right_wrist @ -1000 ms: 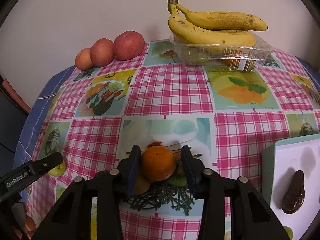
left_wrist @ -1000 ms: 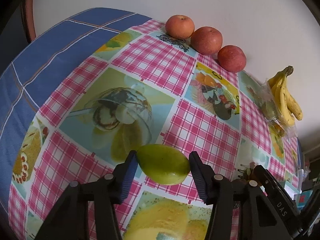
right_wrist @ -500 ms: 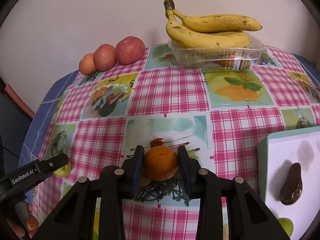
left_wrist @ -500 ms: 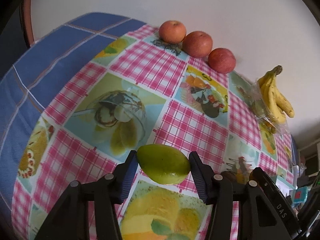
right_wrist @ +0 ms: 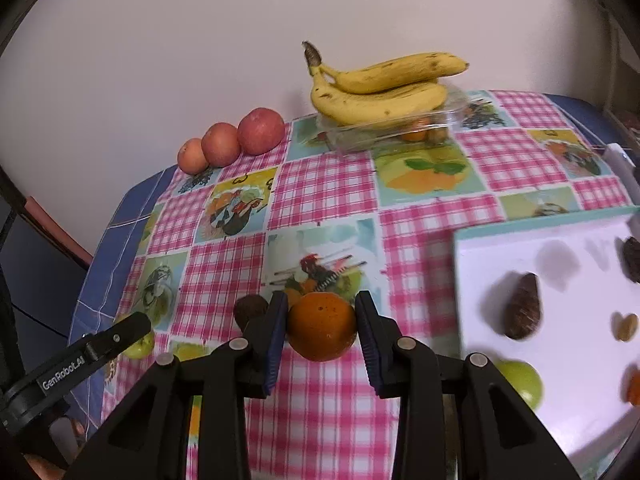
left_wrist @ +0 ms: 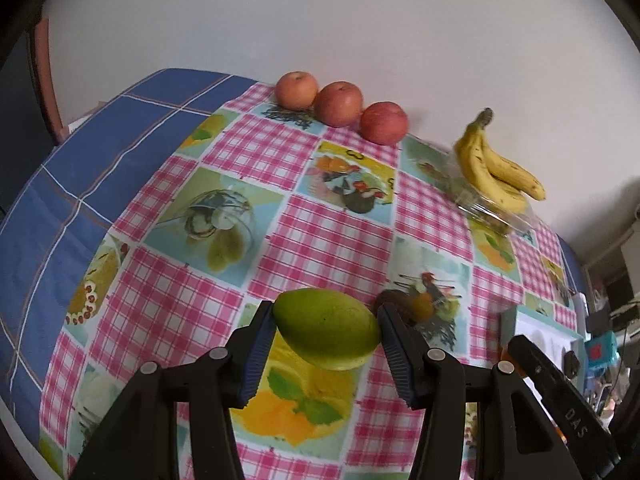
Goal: Organize fruits
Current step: 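Carry the pear in the left gripper into the tray while the right carries the tangerine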
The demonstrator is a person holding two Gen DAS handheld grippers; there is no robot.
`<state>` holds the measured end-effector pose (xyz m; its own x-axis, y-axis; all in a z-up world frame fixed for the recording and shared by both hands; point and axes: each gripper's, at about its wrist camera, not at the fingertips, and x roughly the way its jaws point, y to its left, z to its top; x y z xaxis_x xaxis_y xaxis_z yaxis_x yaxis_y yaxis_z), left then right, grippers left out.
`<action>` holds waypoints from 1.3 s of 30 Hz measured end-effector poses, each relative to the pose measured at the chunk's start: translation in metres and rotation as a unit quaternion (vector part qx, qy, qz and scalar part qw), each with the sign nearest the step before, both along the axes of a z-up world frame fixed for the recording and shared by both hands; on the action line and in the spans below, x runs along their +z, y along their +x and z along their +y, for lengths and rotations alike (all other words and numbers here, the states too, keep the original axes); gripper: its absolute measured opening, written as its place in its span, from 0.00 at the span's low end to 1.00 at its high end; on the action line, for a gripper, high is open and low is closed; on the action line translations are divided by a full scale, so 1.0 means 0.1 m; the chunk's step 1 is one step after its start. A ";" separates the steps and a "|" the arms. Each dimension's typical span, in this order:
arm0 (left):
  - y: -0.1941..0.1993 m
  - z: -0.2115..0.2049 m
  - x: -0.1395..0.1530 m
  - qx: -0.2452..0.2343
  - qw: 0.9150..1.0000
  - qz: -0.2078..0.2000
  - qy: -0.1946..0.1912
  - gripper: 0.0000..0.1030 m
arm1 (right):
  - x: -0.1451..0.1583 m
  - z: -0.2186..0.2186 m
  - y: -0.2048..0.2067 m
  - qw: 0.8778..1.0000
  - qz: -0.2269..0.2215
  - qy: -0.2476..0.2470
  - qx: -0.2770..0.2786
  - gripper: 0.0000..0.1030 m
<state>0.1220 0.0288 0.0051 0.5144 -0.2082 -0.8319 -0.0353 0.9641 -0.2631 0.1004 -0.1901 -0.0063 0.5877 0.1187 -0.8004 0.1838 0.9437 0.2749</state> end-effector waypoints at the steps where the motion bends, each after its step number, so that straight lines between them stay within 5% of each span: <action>1: -0.02 -0.03 0.01 -0.002 1.000 -0.001 -0.001 0.54 | 0.02 -0.02 -0.06 1.000 0.000 -0.001 0.000 0.35; 23: -0.28 -0.86 -0.02 -0.067 0.997 -0.002 0.043 0.54 | 0.09 -0.64 -0.48 0.999 0.009 0.016 -0.046 0.35; 32: -0.44 -1.37 -0.04 -0.126 0.991 -0.008 0.037 0.54 | 0.10 -1.43 -0.73 0.989 0.010 0.006 -0.150 0.35; 39: -0.66 -1.93 -0.03 -0.205 0.978 -0.018 0.026 0.54 | 0.06 -2.04 -1.03 0.973 0.014 0.006 -0.230 0.35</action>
